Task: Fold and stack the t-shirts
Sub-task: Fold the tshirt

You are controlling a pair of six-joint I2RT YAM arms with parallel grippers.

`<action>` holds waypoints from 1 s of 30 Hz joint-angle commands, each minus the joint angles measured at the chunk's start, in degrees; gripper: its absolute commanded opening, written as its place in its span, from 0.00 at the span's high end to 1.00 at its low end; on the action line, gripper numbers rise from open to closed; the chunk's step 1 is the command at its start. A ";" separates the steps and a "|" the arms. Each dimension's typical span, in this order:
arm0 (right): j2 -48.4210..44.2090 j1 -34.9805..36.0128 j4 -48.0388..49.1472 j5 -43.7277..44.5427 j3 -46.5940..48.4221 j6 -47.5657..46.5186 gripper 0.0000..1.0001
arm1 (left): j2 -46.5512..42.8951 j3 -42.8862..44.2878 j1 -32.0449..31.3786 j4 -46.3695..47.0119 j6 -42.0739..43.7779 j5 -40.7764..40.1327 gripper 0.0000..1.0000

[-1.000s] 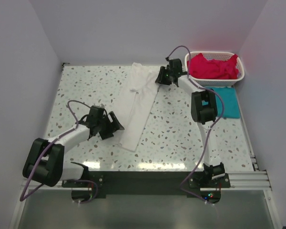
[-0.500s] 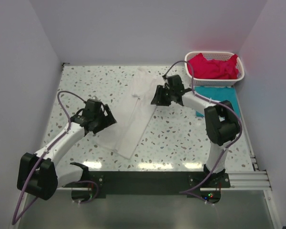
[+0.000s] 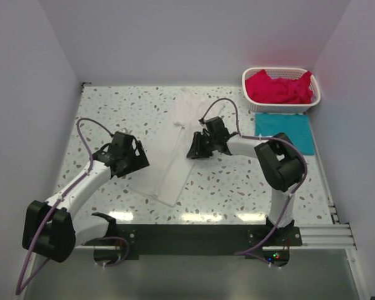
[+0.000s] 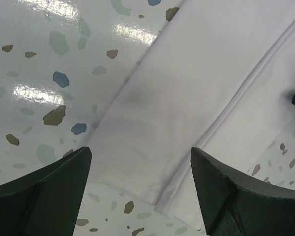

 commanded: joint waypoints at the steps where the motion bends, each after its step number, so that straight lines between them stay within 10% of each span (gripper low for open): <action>1: 0.54 -2.85 -11.55 9.78 1.20 -7.95 0.65 | -0.89 -0.77 -0.30 -1.42 1.50 0.06 0.13; 10: -10.26 -9.27 -27.64 16.82 4.54 -22.20 0.62 | -0.89 -4.73 -5.39 -0.01 -0.86 5.78 0.13; 20: -27.57 -5.23 -40.03 22.95 -3.01 -14.13 0.44 | 0.34 -4.12 -19.28 1.48 -9.03 9.21 0.14; 30: -39.36 -4.70 -44.26 14.97 -18.03 -7.45 0.50 | 10.36 -0.43 -29.65 8.07 -13.96 11.14 0.20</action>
